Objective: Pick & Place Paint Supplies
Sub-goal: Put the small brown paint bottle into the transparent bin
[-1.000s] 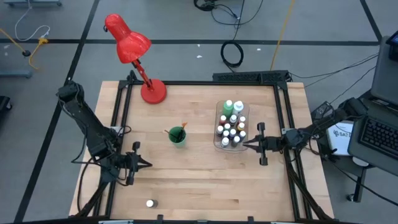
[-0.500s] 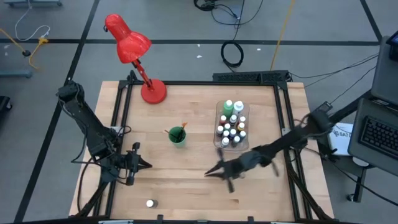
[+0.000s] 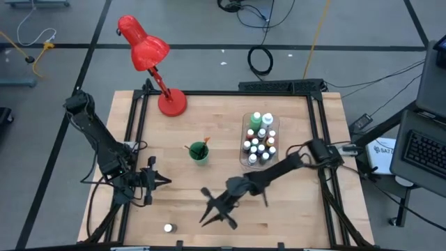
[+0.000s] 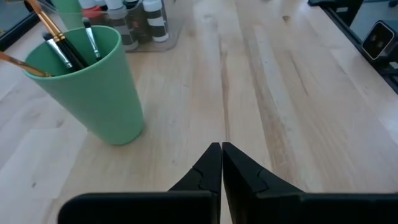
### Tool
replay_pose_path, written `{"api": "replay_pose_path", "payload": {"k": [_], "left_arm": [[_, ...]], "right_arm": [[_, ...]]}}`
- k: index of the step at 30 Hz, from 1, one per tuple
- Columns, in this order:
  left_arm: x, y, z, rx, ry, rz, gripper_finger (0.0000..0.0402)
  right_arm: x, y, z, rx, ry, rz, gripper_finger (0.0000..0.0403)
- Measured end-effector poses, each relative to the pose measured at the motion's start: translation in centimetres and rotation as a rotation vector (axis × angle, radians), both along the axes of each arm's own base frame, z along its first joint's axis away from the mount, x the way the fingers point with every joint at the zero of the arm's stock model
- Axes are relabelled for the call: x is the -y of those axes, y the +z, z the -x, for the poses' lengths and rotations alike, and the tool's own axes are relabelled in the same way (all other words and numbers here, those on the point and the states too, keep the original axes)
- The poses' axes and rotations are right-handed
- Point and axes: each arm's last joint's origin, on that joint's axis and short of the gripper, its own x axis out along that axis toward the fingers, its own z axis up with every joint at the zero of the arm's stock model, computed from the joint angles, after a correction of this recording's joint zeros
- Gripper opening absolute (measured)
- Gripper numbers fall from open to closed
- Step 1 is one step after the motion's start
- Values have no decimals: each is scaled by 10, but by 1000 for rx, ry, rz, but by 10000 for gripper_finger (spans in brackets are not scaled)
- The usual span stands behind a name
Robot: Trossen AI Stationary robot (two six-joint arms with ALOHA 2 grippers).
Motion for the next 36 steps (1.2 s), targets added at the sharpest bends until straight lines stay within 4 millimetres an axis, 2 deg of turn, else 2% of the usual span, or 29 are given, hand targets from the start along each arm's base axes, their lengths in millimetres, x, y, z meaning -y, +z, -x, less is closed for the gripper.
{"api": "replay_pose_path", "payload": {"k": [3, 8, 11, 13, 16, 19, 20, 23, 26, 29, 32, 34, 36], "left_arm": [[0, 0, 0, 0, 1, 3, 17], [0, -1, 0, -3, -7, -15, 17], [-3, -8, 2, -24, -10, -38, 17], [-3, -10, 2, -43, -14, -1, 17], [-2, -12, 3, -84, -54, 34, 17], [3, -8, 2, -66, -88, 81, 17], [6, -6, 3, -53, -140, 69, 16], [29, 5, 12, 45, -451, 9, 6], [46, 17, 27, 224, -599, -83, 5], [50, 22, 37, 293, -524, -63, 5], [51, 19, 40, 260, -438, 60, 2], [54, 12, 38, 227, -395, 125, 9], [58, 3, 34, 204, -384, 108, 24]], "right_arm": [[0, -8, -14, -48, 6, -2, 111], [6, -6, -19, -92, 6, -21, 177], [14, 4, -12, -164, -8, -14, 192], [22, 18, -3, -131, -41, 2, 182], [30, 36, 25, -54, -122, 59, 137], [34, 45, 69, 8, -205, 139, 77], [36, 47, 85, 34, -222, 155, 57], [43, 47, 133, 100, -285, 157, 12], [50, 36, 174, 187, -344, 108, 10], [59, 31, 206, 305, -370, 47, 20], [65, 19, 223, 323, -363, 32, 21], [68, 20, 229, 355, -366, 9, 19], [68, 22, 230, 376, -369, -3, 15]]}}
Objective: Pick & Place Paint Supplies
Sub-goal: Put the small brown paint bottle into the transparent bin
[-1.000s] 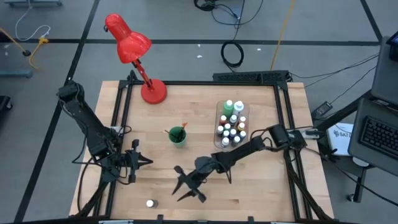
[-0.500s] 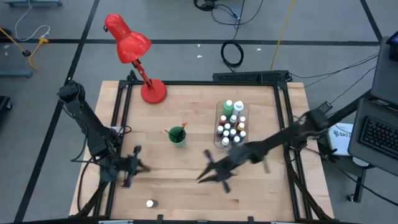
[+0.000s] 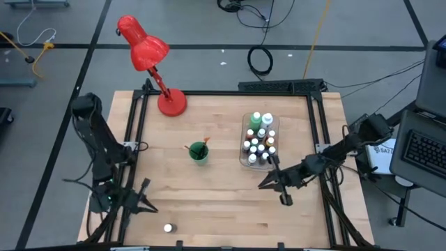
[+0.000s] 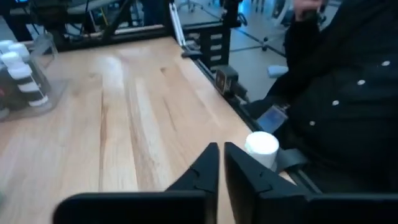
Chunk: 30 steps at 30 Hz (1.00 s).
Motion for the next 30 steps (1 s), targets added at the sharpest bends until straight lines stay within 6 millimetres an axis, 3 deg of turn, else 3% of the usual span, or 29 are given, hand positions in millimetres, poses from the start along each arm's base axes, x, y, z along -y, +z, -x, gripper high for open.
{"api": "replay_pose_path", "payload": {"k": [4, 9, 17, 23, 30], "left_arm": [[12, -13, -6, -30, -50, 11, 74], [23, -21, -1, -43, -153, -2, 166], [28, -23, -16, 44, -133, -30, 293], [26, -33, -32, -2, -141, -32, 329], [27, -38, -43, 11, -196, -31, 316]], "right_arm": [[1, -3, -1, -25, -7, 13, 9], [2, -3, -2, -25, -11, 14, 8], [1, -4, -2, -34, -12, 24, 8], [1, -4, -2, -34, -12, 23, 8], [1, -4, -2, -34, -12, 22, 8]]}}
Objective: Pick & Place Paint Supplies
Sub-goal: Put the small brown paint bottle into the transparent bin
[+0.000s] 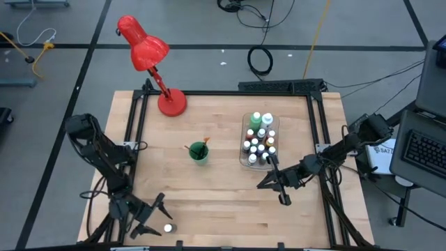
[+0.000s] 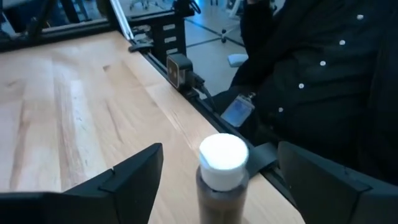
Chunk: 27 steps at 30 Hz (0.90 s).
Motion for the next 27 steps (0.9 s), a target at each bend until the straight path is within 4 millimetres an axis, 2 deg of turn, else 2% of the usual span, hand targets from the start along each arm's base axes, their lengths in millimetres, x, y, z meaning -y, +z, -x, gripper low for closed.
{"api": "replay_pose_path", "payload": {"k": [10, 16, 21, 27], "left_arm": [[-9, -2, -19, -79, -44, 58, 302], [-6, -14, -21, -102, -52, 40, 295], [-2, -13, -23, -8, -118, 24, 270], [-4, -14, -25, -31, -106, 33, 222]], "right_arm": [[0, 0, 0, 0, 0, 1, 8], [0, 0, 0, -4, -1, 6, 8], [0, 0, 0, -1, -2, 11, 8], [0, 0, 0, -1, -2, 12, 8]]}}
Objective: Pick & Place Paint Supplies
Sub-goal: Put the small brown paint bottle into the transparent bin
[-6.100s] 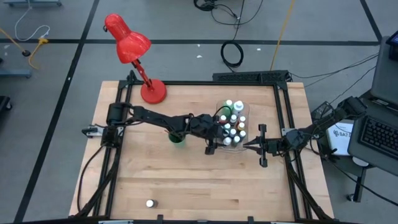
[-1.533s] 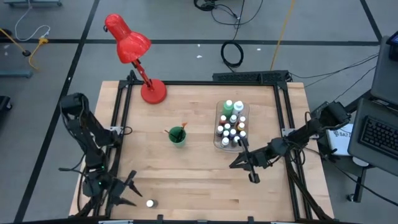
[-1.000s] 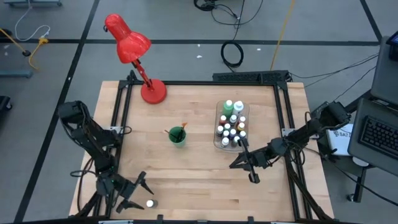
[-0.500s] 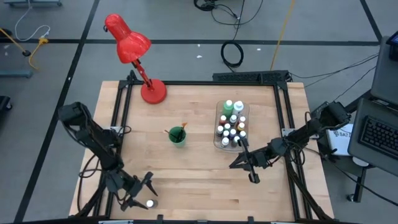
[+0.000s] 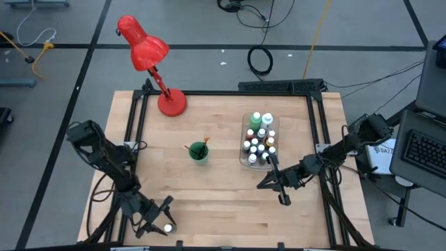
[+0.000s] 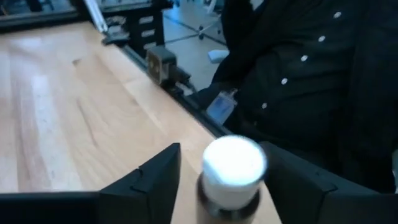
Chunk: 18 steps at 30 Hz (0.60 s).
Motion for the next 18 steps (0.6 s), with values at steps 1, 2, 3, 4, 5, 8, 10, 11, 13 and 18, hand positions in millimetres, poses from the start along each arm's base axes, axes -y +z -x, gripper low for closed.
{"api": "replay_pose_path", "payload": {"k": [1, 2, 3, 4, 5, 8, 10, 11, 13, 18], "left_arm": [[-1, -1, -1, -12, 8, -3, 213], [-2, -2, -2, -20, 16, -4, 203], [-3, -2, -3, -26, 23, -3, 192], [-4, -2, -4, -34, 29, 0, 181], [-5, -3, -5, -42, 36, 4, 169], [-6, -3, -7, -40, 46, -1, 125], [-7, -3, -8, -31, 47, -10, 98], [-7, -3, -9, -29, 47, -13, 97], [-8, -2, -11, -29, 57, -10, 97], [-18, 4, -28, 15, 164, 24, 97]], "right_arm": [[0, 0, 0, 0, 0, 0, 8], [0, 0, 0, 0, 0, 0, 8], [0, 0, 0, 0, 0, 0, 8], [0, 0, 0, 0, 0, 0, 8], [0, 0, 0, 0, 0, 1, 8], [0, 0, 0, -1, 0, 1, 8], [0, 0, 0, -1, 0, 1, 8], [0, 0, 0, -1, 2, 1, 8], [-2, 0, 1, -4, 18, -6, 8], [-8, 2, 7, -32, 97, 6, 8]]}}
